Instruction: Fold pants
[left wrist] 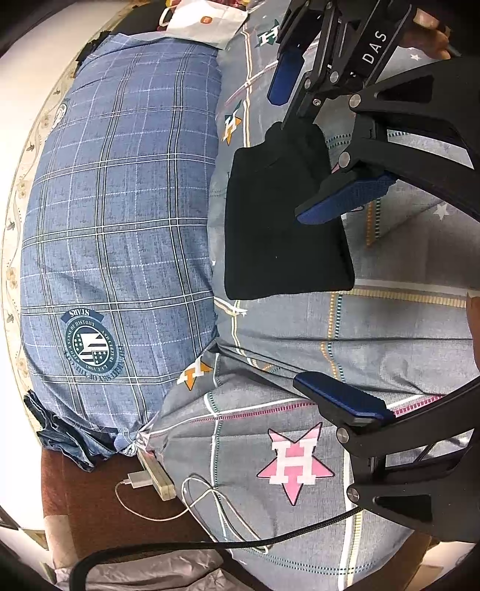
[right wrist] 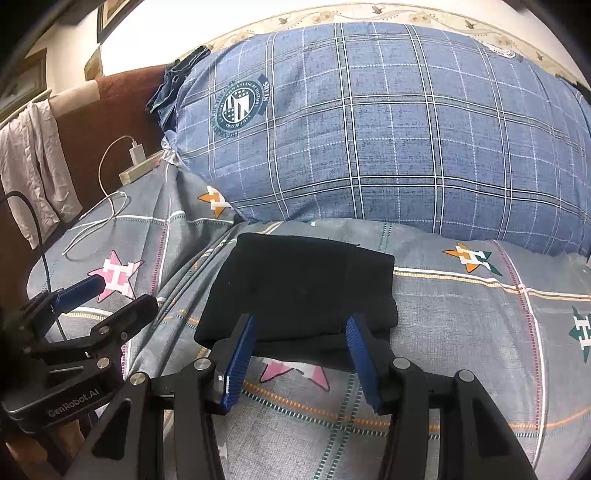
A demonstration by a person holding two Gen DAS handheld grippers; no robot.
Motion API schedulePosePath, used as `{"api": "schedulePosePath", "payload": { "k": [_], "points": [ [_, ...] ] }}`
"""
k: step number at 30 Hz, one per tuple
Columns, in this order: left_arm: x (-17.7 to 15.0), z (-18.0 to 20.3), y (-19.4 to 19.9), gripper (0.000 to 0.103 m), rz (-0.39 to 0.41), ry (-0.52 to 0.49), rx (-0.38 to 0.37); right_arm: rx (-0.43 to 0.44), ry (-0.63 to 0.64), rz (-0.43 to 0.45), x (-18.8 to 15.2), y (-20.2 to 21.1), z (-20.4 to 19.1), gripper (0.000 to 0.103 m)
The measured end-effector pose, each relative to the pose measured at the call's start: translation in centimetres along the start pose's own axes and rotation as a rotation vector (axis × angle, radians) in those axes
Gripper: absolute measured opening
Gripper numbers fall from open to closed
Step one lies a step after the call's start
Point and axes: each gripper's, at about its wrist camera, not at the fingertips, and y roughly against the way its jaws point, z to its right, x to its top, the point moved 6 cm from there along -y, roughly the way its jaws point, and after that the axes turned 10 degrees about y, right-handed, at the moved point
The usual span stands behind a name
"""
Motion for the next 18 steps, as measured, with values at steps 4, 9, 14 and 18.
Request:
{"api": "schedulePosePath", "payload": {
  "k": [4, 9, 14, 18],
  "points": [
    [-0.01, 0.03, -0.08, 0.083, -0.004, 0.001, -0.001, -0.001, -0.001, -0.001, -0.04, 0.03, -0.05, 0.05],
    [-0.09, 0.03, -0.07, 0.083, -0.007, 0.005, 0.001, -0.001, -0.002, -0.005, -0.2, -0.03, -0.06, 0.05],
    [-0.17, 0.06, 0.01, 0.082, -0.007, 0.005, 0.0, 0.001, 0.0, -0.005, -0.3, -0.01, -0.02, 0.05],
    [-0.27, 0.09, 0.05, 0.082, -0.012, 0.007, 0.001, 0.001, -0.001, -0.007, -0.31, 0.01, -0.02, 0.05]
  ]
}}
